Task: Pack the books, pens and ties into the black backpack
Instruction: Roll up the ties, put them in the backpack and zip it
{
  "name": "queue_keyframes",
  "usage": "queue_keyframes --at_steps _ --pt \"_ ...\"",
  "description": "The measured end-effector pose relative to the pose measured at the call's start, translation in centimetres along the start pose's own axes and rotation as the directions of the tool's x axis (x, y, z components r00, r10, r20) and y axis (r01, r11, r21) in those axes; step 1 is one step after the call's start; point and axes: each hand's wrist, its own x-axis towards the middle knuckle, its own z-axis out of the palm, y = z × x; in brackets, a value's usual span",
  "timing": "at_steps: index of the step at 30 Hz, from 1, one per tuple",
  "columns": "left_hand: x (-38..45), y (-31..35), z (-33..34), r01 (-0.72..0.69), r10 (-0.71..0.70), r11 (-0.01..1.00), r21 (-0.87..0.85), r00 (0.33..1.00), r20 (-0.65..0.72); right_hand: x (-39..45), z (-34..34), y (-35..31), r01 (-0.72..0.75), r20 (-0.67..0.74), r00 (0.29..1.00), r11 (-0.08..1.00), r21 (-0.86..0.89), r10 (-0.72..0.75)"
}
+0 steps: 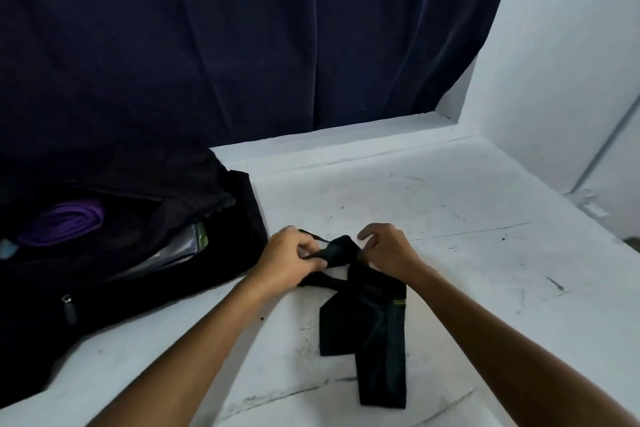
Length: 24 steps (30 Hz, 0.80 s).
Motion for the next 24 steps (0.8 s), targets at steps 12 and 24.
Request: queue_keyframes --at_steps 12,24 --pt "1.2 4.5 -3.4 0.298 -0.211 0.708 -0.64 0.954 0.211 -2.6 -3.4 -2.3 0.115 0.251 0.932 0.871 0.477 -0.26" --pt "5.7 8.4 -5.4 0.214 -0.373 0.468 -0.858 0.927 0.028 -4.7 -2.1 -5.1 0.122 0.337 0.824 0.724 0.679 -0.455"
